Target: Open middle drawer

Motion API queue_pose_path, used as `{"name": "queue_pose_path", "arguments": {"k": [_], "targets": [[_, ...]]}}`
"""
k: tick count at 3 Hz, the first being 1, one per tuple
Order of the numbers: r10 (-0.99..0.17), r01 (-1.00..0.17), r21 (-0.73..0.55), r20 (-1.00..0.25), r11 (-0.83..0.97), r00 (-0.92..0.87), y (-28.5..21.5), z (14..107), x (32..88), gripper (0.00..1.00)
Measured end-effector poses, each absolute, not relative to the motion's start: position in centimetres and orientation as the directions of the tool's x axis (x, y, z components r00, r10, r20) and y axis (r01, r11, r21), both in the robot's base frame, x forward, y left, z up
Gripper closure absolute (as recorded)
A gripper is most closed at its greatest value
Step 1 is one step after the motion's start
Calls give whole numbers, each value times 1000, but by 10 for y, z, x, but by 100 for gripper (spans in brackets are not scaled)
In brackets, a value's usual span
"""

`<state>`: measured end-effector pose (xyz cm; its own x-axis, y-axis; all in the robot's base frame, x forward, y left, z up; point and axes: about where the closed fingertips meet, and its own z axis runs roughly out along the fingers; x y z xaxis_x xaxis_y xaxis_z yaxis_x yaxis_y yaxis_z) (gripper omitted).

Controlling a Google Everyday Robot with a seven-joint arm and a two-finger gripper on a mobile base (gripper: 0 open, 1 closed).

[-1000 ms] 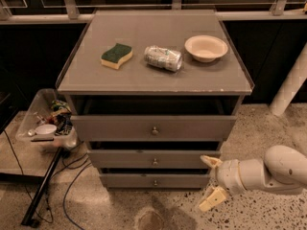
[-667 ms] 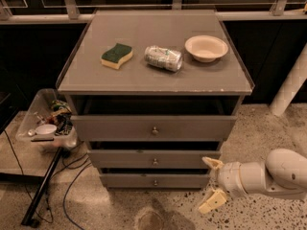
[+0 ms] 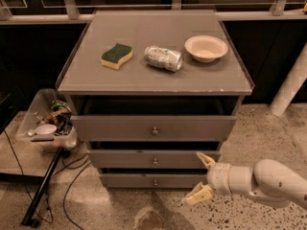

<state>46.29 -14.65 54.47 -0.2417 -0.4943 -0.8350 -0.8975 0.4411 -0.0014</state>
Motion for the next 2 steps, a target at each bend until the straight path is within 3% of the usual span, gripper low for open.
{"name": "queue_pose_path", "arguments": {"k": [2], "targets": [[-459, -871, -79, -871, 485, -176, -143, 516, 491, 0]]}}
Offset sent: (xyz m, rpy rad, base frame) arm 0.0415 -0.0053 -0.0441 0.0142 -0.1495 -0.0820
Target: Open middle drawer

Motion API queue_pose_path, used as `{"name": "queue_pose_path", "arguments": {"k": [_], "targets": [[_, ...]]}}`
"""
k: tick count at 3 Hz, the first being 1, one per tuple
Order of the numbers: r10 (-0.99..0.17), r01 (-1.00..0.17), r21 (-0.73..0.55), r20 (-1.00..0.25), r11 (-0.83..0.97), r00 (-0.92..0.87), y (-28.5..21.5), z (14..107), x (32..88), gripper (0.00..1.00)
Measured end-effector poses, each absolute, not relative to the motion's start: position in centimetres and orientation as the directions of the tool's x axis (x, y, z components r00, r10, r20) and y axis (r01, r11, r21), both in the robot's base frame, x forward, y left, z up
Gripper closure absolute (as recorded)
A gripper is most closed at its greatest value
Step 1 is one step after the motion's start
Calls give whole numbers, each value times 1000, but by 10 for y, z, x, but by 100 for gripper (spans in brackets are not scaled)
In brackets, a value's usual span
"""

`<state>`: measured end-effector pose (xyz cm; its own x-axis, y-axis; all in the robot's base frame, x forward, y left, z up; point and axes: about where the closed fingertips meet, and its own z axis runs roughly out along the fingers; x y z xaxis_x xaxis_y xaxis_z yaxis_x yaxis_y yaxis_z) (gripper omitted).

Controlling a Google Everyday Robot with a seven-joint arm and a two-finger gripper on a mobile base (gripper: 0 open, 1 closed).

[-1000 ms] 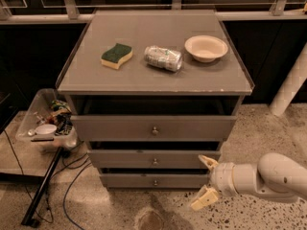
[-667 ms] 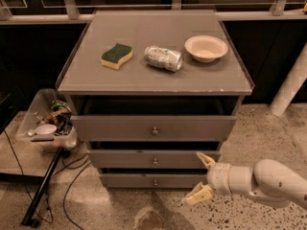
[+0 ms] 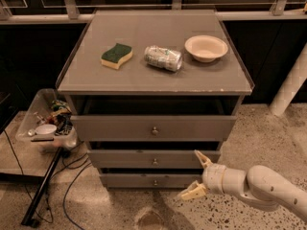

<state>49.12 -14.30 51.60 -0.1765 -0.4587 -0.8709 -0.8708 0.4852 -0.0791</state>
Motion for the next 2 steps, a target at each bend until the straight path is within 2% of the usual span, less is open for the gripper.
{"name": "queue_pose_path", "arguments": {"k": [1, 2], "targets": [[-513, -861, -140, -844, 489, -154, -148, 504, 501, 0], [-513, -861, -140, -844, 489, -154, -148, 504, 501, 0]]}}
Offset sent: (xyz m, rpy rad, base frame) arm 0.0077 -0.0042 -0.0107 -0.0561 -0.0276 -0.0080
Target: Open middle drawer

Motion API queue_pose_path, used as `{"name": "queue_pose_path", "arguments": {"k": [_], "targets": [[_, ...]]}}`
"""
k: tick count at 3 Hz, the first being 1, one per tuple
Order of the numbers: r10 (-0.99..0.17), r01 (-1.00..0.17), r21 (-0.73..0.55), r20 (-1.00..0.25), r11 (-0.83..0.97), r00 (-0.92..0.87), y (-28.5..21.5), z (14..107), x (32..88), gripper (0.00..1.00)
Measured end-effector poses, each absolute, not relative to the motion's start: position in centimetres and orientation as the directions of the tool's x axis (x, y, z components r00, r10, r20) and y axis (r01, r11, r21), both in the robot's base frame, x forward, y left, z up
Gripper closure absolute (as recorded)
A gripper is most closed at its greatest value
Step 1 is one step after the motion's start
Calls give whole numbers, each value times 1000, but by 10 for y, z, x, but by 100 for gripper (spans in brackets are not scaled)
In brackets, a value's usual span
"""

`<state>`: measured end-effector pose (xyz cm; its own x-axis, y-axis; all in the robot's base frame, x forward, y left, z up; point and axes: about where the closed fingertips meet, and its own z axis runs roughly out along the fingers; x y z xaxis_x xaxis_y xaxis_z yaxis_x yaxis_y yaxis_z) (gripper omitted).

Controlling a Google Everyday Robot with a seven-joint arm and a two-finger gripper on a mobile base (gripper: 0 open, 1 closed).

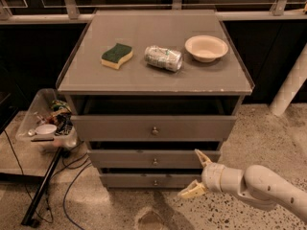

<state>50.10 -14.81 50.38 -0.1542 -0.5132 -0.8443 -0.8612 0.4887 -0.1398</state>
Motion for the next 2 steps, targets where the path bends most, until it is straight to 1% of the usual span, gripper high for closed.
{"name": "queue_pose_path", "arguments": {"k": [1, 2], "targets": [[-522, -862, -156, -842, 483, -139, -144, 502, 505, 0], [-561, -848, -221, -821, 482, -105, -136, 488, 527, 0]]}}
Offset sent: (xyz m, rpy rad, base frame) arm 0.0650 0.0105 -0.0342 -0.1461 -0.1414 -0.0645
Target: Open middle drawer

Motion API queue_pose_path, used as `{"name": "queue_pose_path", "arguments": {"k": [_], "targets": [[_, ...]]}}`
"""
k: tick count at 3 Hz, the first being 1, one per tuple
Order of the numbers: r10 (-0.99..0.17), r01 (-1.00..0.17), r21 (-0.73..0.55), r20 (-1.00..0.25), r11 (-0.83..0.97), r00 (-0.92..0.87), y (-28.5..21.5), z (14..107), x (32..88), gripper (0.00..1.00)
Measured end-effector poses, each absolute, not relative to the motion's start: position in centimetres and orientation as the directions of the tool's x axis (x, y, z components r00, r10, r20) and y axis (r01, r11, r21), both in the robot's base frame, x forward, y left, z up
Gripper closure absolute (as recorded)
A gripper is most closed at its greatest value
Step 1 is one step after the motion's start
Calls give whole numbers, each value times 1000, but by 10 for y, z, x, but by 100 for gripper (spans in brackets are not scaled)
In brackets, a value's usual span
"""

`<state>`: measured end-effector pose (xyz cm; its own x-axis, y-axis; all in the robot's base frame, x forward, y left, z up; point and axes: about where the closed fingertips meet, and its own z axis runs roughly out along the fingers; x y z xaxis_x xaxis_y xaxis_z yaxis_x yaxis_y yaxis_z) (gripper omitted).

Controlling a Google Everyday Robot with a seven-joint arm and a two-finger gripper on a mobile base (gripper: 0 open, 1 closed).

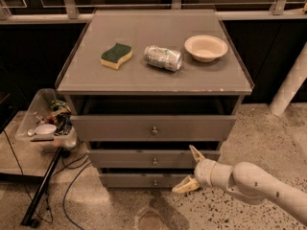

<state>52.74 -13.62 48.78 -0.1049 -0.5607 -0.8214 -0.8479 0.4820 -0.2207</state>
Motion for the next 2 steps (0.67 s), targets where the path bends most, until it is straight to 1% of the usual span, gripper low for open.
{"name": "queue_pose_path", "arguments": {"k": [2], "targets": [[-633, -826, -356, -774, 437, -1, -134, 457, 576, 0]]}}
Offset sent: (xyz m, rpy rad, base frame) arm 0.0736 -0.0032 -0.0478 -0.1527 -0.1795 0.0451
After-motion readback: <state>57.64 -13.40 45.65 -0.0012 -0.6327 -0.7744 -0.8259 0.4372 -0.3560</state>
